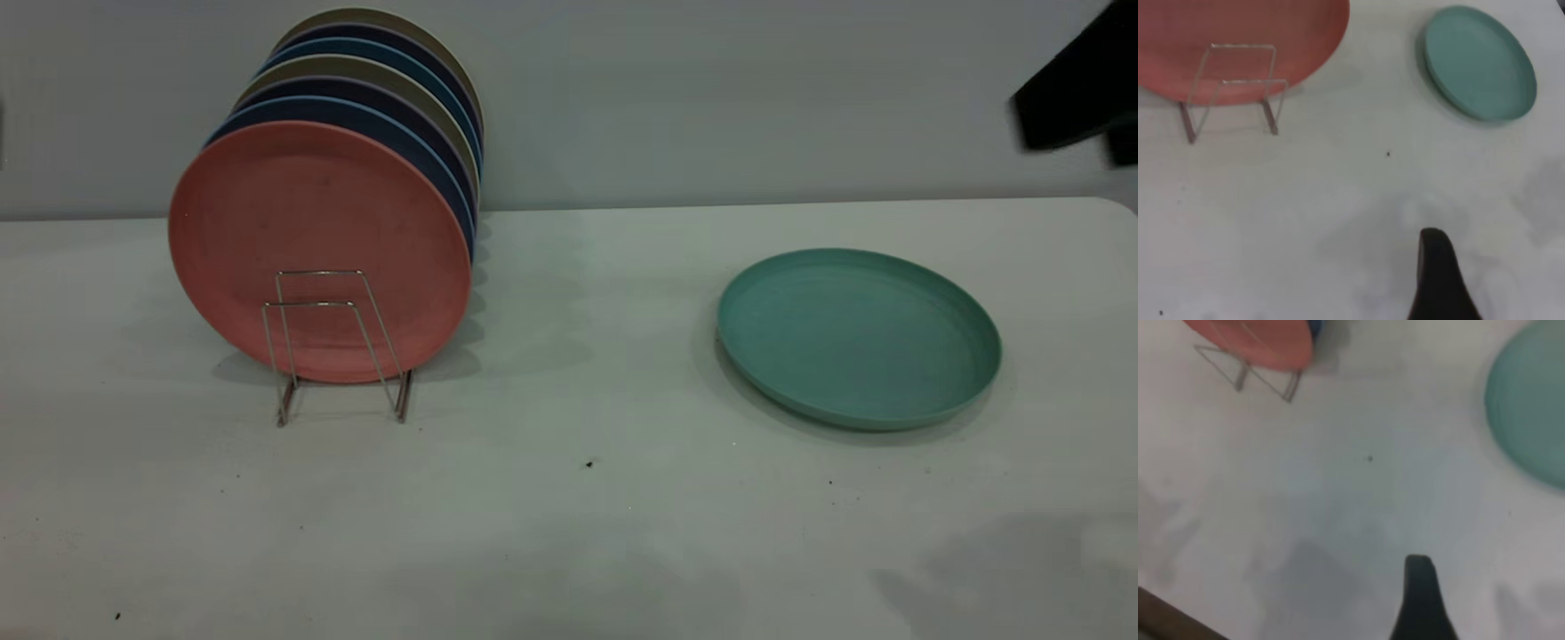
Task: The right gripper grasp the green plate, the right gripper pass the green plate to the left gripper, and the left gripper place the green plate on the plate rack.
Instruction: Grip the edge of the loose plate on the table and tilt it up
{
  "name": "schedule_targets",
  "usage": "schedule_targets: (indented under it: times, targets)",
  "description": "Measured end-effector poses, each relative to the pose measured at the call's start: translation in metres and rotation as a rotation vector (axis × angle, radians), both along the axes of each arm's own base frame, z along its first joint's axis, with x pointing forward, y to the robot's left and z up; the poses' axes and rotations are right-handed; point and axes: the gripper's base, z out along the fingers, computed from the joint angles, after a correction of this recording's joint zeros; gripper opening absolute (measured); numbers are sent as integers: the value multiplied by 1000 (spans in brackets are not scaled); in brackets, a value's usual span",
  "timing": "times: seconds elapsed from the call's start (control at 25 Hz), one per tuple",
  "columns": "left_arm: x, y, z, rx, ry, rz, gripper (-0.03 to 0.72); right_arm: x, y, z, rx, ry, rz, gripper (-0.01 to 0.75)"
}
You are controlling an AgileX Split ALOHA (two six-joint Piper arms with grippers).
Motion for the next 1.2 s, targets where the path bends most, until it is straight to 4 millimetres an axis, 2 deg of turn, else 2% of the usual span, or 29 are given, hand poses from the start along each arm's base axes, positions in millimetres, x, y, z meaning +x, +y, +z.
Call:
schedule_targets:
  times: [0.24,0.44,0.52,0.76,0.88,1.2]
  targets:
    - [22,-1,-11,-13,-9,4,485,52,4,-40,-16,131,-11,566]
    - [26,-2,-10,-4,-68,-32,485,85,-1,-73,-16,194,-73,566]
    - [26,-2,-10,19,-87,-54,485,96,-13,-84,-11,216,-114,566]
    - [26,-2,-10,32,-99,-67,485,123,-76,-122,28,292,-226,566]
    - [26,-2,-10,32,-100,-67,485,135,-98,-141,79,311,-236,564]
    - [26,-2,-10,31,-100,-67,485,171,-110,-198,156,340,-235,523]
